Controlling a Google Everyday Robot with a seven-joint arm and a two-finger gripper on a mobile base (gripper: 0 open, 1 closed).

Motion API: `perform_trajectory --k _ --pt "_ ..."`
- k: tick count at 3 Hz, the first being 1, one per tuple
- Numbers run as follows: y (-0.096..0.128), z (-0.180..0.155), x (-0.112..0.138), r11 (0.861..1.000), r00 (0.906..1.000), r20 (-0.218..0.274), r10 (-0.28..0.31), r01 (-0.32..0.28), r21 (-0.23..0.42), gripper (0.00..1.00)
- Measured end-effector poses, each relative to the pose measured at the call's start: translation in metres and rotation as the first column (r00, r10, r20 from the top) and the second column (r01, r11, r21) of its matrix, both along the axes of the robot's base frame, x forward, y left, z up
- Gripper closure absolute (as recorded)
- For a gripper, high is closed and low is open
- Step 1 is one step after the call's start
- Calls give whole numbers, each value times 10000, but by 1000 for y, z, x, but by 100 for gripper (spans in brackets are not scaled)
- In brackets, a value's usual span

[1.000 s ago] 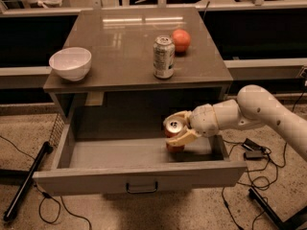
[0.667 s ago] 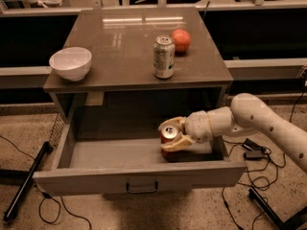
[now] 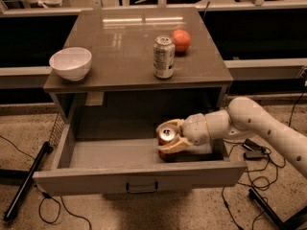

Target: Place coke can into top drawer

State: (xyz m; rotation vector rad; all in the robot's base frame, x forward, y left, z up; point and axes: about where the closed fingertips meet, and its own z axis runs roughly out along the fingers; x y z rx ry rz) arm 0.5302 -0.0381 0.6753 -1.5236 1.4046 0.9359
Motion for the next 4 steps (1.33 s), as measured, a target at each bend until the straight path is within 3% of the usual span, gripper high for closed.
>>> perform_trajectory --k 2,3,4 --pt "4 -1 -1 10000 10000 -22 86 -86 21 7" --pt "6 0 -2 9999 9999 -13 136 -136 45 0" --pt "8 26 -8 9988 9983 382 439 -447 216 0"
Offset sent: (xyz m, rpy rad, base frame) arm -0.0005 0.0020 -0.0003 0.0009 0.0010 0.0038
